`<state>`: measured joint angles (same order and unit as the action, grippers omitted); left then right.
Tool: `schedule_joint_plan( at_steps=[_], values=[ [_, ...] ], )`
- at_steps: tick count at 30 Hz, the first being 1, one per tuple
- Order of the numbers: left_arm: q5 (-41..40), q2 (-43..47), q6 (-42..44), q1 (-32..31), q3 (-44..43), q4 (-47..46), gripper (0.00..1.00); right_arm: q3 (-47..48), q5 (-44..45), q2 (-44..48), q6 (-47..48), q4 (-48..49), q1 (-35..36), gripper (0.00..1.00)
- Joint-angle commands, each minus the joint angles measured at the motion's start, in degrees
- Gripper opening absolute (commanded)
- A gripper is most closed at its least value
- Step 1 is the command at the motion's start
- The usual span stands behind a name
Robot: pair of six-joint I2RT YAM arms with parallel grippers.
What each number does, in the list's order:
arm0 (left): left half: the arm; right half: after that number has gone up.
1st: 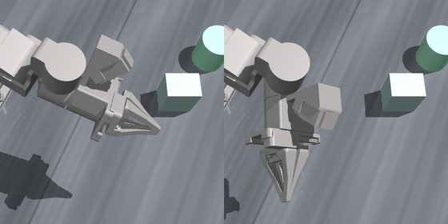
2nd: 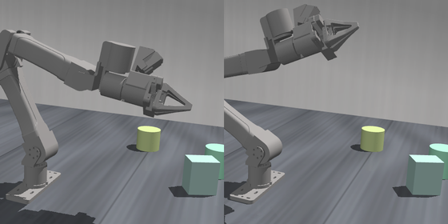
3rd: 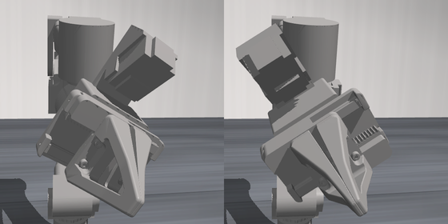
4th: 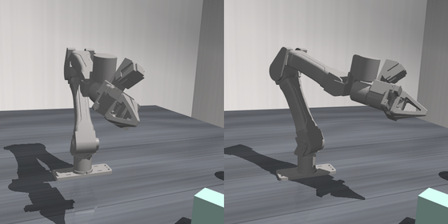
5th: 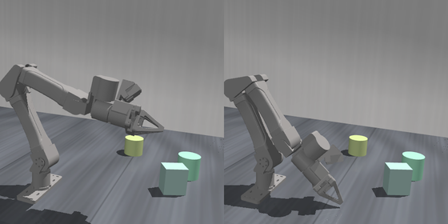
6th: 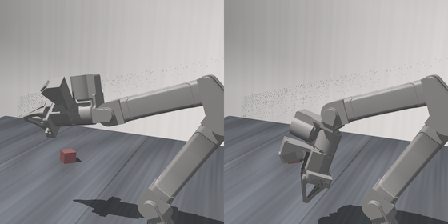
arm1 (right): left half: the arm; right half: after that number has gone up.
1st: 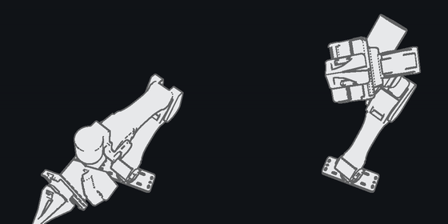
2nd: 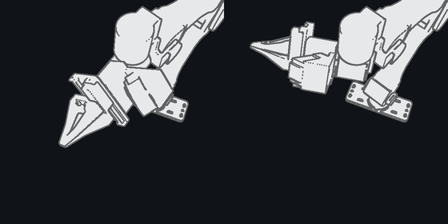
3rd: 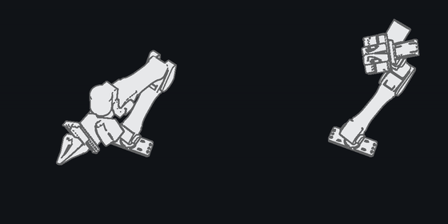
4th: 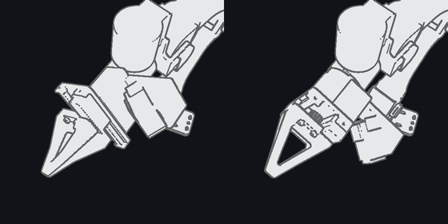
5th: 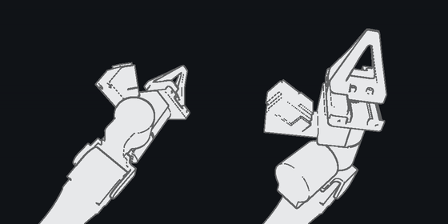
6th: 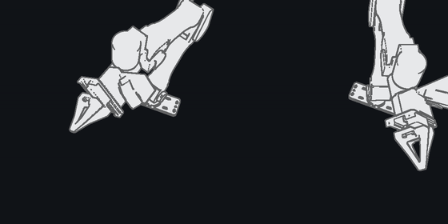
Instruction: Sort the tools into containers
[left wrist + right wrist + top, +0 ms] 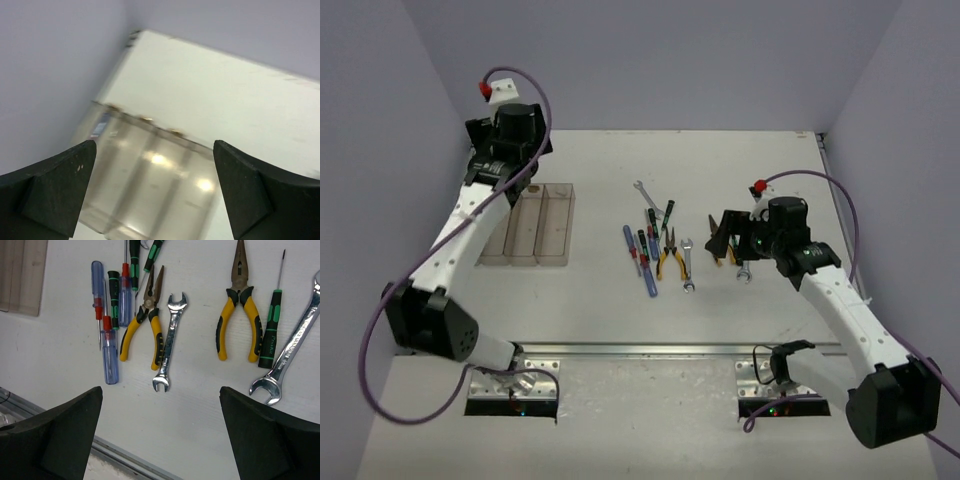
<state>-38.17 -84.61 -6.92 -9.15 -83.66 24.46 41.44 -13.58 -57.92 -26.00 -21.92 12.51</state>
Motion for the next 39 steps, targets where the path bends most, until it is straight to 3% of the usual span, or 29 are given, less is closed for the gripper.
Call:
schedule_joint_plan(
  at_steps=[1, 8, 16, 24, 28, 39],
  values=[
    [15.5, 23.0, -18.9, 1.1, 8.5, 10.2, 1.00, 4.7, -3.0, -5.8, -3.9, -0.5, 0.7, 0.99],
    [18.9, 41.8, -17.1, 1.1, 27.5, 10.7, 1.00, 12.5, 9.4, -13.2, -6.8, -4.0, 11.6, 0.99],
    [30.3, 50.1, -17.1, 1.1, 38.7, 7.5, 1.00, 20.6, 17.1, -24.0, -12.4, -5.5, 18.4, 0.93],
    [33.2, 52.1, -16.5, 1.1, 40.2, 6.0, 1.00, 32.7, 25.4, -41.4, -12.6, -11.5, 21.5, 0.77],
    [33.9, 54.4, -16.3, 1.1, 40.9, 5.0, 1.00, 37.8, 23.7, -47.4, -12.5, -11.3, 22.3, 0.54],
    [36.6, 55.0, -15.5, 1.1, 41.2, 4.5, 1.00, 51.3, 25.0, -60.6, -7.0, -16.4, 26.8, 0.40]
  ],
)
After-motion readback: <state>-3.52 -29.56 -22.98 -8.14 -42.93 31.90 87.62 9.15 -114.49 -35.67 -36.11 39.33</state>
